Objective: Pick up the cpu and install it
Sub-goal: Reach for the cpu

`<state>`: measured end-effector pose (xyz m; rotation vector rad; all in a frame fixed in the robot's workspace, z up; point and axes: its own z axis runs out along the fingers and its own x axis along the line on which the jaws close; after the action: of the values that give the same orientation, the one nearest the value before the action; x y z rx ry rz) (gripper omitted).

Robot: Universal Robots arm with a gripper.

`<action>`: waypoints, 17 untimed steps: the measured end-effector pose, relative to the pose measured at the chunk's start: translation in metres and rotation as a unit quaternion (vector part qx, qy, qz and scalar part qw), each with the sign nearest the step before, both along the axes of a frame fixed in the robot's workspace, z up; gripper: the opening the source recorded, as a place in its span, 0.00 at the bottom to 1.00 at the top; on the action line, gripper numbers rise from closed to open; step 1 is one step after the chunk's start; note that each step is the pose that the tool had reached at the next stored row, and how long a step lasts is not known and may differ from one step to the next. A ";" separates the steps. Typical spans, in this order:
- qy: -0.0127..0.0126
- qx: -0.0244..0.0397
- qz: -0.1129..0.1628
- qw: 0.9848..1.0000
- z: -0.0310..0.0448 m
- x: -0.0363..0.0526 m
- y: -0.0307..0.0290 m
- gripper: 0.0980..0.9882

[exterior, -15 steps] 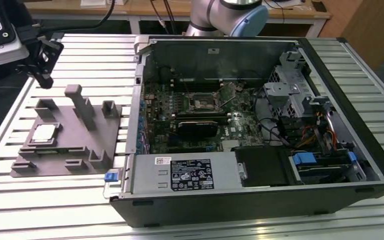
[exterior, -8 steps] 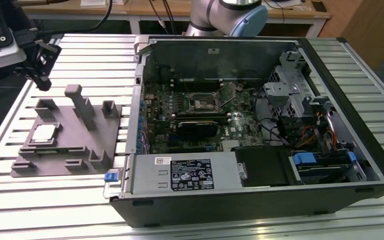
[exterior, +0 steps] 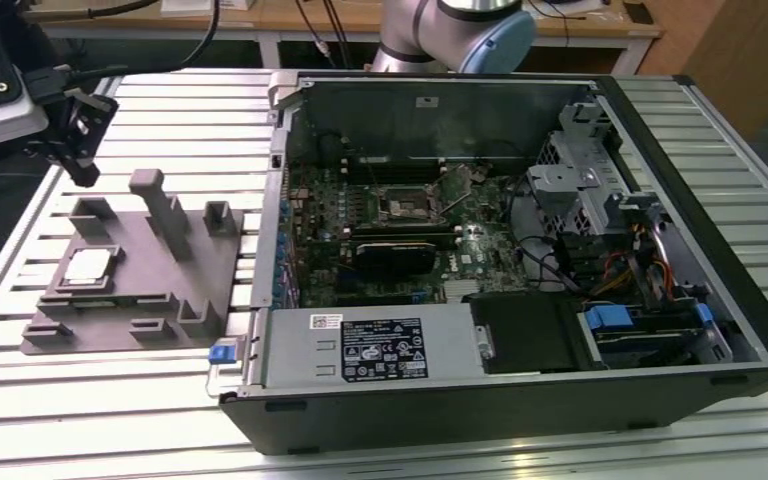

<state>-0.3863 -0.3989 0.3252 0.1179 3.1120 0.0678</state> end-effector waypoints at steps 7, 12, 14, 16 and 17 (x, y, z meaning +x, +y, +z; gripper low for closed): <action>0.000 0.000 0.000 1.000 -0.0059 -0.0056 0.0000 0.01; 0.000 0.000 0.000 1.000 -0.0101 -0.0093 0.0000 0.01; 0.000 0.000 0.000 1.000 -0.0117 -0.0108 0.0000 0.01; 0.000 0.000 0.000 1.000 -0.0135 -0.0122 0.0000 0.01; 0.000 0.000 0.000 1.000 -0.0143 -0.0129 0.0000 0.01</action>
<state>-0.3992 -0.3989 0.3108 0.1180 3.1120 0.0677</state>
